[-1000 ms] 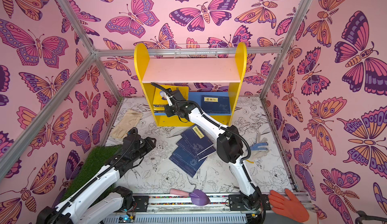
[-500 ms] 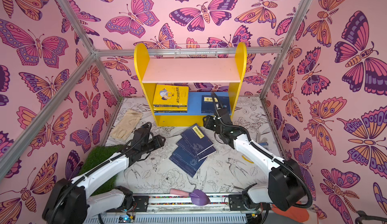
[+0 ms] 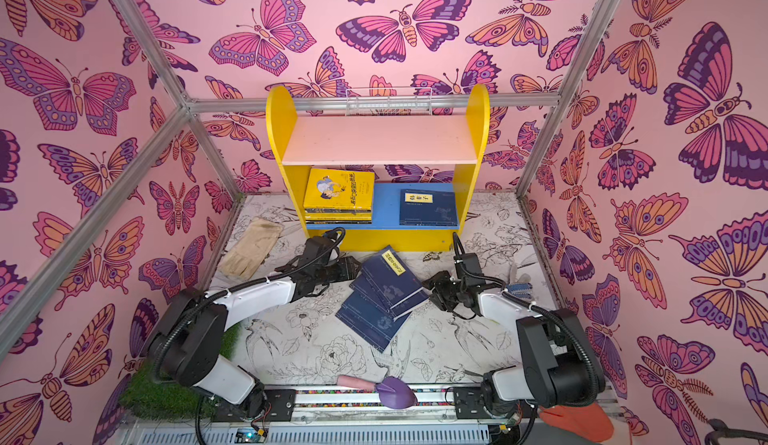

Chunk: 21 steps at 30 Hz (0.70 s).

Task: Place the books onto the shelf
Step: 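Move both grippers to the dark blue book pile and grasp the top book's ends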

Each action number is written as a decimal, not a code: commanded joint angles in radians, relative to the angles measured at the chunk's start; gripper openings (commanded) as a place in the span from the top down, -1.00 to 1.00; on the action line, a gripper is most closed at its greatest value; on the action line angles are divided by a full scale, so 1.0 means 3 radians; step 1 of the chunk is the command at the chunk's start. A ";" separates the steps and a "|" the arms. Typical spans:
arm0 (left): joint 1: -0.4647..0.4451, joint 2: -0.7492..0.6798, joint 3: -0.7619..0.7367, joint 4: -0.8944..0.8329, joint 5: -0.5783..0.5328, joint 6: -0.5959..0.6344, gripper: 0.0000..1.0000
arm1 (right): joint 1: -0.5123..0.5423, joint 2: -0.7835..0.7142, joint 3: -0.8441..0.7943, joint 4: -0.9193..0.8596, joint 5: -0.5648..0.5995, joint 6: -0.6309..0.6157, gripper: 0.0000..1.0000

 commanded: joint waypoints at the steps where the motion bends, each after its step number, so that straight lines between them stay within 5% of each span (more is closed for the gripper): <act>1: -0.0011 0.0144 0.0123 0.0131 -0.0104 0.0160 -0.22 | -0.0018 0.0004 0.0194 -0.0235 -0.0030 -0.0264 -0.03; 11: -0.0011 0.0531 0.0196 0.0319 0.0079 0.0139 -0.23 | -0.0005 -0.0095 0.0494 -0.0709 0.0289 -0.0976 -0.02; 21: -0.0006 0.0741 0.0150 0.0687 0.0270 -0.0005 -0.23 | 0.0166 0.0401 0.0768 -0.0735 -0.0150 -0.1314 0.01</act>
